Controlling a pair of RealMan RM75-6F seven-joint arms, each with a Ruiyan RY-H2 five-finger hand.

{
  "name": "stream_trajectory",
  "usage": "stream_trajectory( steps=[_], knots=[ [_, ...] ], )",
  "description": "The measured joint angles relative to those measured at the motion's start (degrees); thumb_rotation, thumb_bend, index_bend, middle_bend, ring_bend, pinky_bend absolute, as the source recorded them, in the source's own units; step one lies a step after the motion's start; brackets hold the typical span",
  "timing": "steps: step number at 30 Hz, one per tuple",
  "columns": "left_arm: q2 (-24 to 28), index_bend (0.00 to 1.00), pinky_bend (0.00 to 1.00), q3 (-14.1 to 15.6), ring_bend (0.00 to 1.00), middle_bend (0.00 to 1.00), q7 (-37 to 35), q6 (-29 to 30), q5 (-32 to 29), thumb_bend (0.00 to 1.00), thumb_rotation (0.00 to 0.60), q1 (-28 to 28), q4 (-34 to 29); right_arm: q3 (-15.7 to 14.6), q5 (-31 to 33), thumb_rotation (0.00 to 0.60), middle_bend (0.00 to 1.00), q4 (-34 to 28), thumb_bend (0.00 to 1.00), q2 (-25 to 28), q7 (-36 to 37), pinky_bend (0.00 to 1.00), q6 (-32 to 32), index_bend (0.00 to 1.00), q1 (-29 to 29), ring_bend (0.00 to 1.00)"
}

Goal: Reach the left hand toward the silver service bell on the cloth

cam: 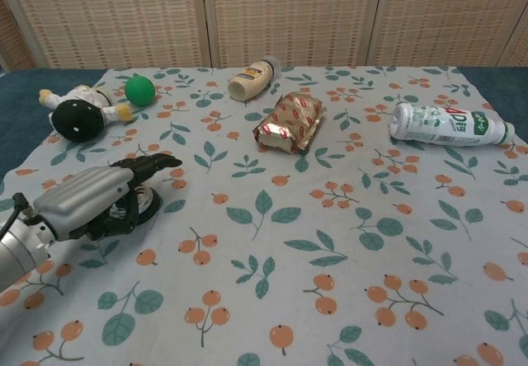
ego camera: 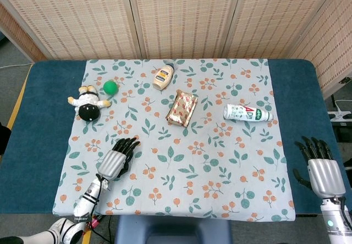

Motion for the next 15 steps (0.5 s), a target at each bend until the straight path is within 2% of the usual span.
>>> stream_trajectory(
  steps=[10,15],
  knots=[
    [-2.5,0.0,0.08,1.0,0.0,0.0,1.0,-1.4,-1.3,1.0,0.6,0.1,4.1,-0.1,0.1,0.6,0.06,-0.2,0.27,0.3,0.3,0.05,-0.4,0.16,0.1,0.0],
    [-0.3,0.0,0.08,0.4,0.0,0.0,2.3,1.5,-1.2,1.0,0.6,0.5,2.7,0.1,0.5,0.6,0.06,-0.3,0.27,0.4,0.4,0.05,-0.7,0.16,0.3,0.0]
  ],
)
